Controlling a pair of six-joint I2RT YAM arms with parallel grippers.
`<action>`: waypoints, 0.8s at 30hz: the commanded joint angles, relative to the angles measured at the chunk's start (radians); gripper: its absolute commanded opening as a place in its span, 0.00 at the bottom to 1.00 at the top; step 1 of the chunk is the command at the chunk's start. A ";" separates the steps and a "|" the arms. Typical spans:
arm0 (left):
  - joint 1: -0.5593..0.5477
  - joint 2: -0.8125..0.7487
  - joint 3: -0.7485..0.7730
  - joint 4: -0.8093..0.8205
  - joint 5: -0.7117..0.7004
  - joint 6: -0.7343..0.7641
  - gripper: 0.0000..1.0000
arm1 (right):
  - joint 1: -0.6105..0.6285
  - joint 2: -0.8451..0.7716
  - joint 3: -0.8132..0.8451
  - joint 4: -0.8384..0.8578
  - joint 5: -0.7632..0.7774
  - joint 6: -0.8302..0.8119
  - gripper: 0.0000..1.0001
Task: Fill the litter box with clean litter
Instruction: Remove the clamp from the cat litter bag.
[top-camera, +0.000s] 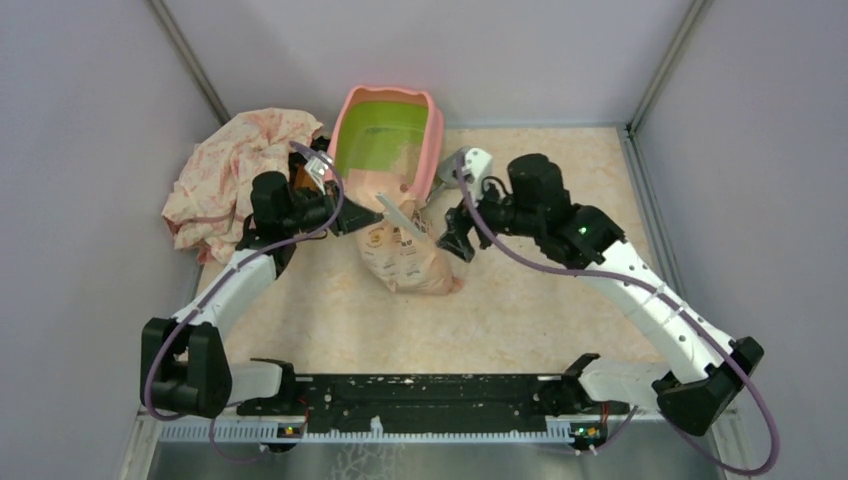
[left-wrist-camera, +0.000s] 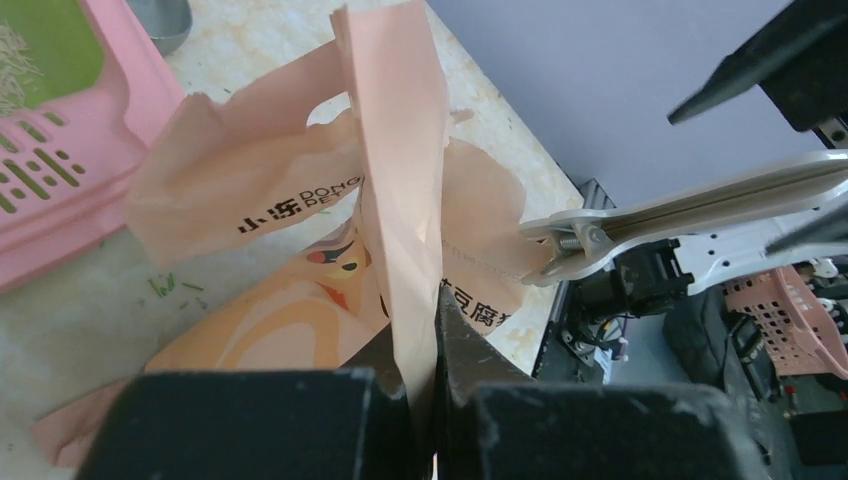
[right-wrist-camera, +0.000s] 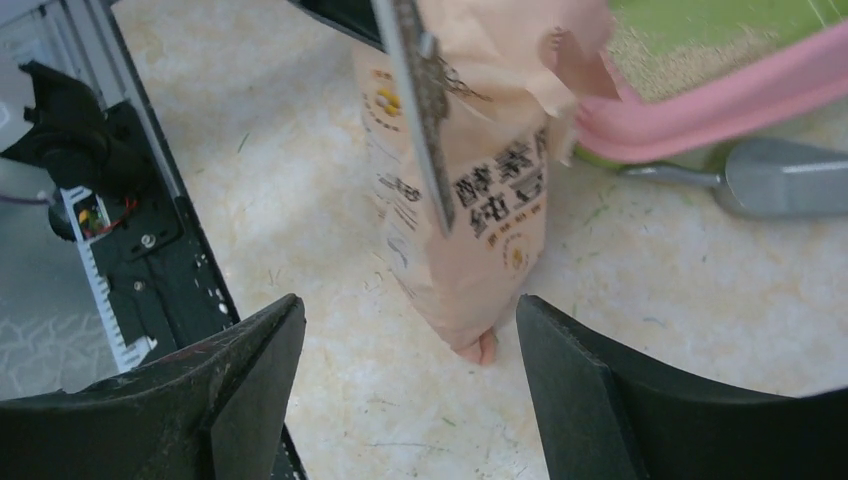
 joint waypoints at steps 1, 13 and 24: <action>0.014 -0.015 0.065 0.138 0.110 -0.075 0.00 | 0.163 0.075 0.134 -0.032 0.180 -0.108 0.76; 0.047 -0.031 0.070 0.134 0.165 -0.102 0.00 | 0.228 0.287 0.343 0.072 0.366 -0.142 0.80; 0.053 -0.033 0.072 0.159 0.187 -0.128 0.00 | 0.273 0.318 0.367 0.083 0.199 -0.158 0.82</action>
